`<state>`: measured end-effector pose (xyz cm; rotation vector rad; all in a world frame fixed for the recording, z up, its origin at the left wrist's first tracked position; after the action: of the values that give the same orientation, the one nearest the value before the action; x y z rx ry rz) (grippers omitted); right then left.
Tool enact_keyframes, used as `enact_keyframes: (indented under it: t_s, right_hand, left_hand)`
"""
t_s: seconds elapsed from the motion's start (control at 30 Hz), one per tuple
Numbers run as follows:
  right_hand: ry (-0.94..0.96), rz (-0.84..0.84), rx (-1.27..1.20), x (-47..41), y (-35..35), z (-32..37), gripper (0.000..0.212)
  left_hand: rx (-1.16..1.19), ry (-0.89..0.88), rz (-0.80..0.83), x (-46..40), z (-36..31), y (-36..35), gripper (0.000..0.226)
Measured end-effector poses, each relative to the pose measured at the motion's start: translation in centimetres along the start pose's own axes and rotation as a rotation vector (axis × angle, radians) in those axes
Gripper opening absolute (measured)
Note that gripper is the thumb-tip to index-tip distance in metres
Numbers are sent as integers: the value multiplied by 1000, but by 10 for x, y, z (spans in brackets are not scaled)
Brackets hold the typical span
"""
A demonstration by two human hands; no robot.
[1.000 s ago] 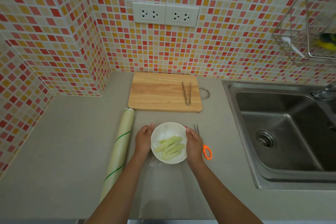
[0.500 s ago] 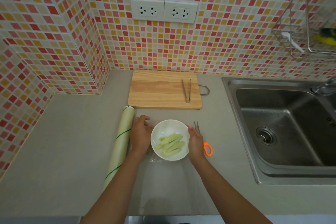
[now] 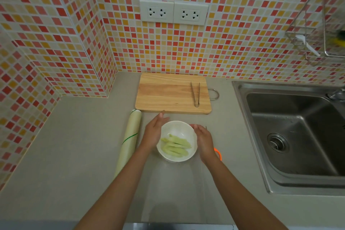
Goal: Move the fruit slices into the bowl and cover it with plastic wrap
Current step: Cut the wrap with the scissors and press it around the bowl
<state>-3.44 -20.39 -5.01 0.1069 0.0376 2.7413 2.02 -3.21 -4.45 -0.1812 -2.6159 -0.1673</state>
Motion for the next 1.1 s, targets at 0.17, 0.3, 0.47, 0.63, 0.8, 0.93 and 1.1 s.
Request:
enact_keyframes:
  t_s: [0.17, 0.3, 0.47, 0.63, 0.8, 0.93, 1.1]
  right_hand:
    - [43, -44, 63, 4, -7, 1, 25]
    - [59, -70, 59, 7, -15, -4, 27]
    - [52, -138, 14, 12, -12, -4, 28]
    - [59, -150, 22, 11, -12, -7, 27]
    - [57, -169, -2, 12, -9, -7, 26]
    - [61, -168, 14, 12, -7, -6, 26]
    - [63, -162, 38, 12, -6, -7, 28]
  left_hand:
    - [-285, -32, -352, -17, 7, 25, 41]
    - [-576, 101, -310, -15, 19, 23, 68]
    - [-606, 110, -273, -10, 16, 15, 66]
    - [-592, 138, -243, -9, 20, 14, 68]
    - [-632, 191, -211, -6, 23, 12, 80]
    - [-524, 209, -208, -5, 22, 13, 71]
    - [-345, 238, -168, -11, 29, 14, 64]
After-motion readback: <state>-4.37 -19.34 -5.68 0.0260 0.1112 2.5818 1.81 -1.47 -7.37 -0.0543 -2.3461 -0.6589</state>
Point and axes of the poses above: each hand's wrist, its own x-axis away from the middle knuckle, its own y-axis out of the back of the hand, z = x × y, the point moved 2 cm from there along -x, towards the middle knuckle, and after that the axes turned 14 degrees about y, right-handed, at the moved point
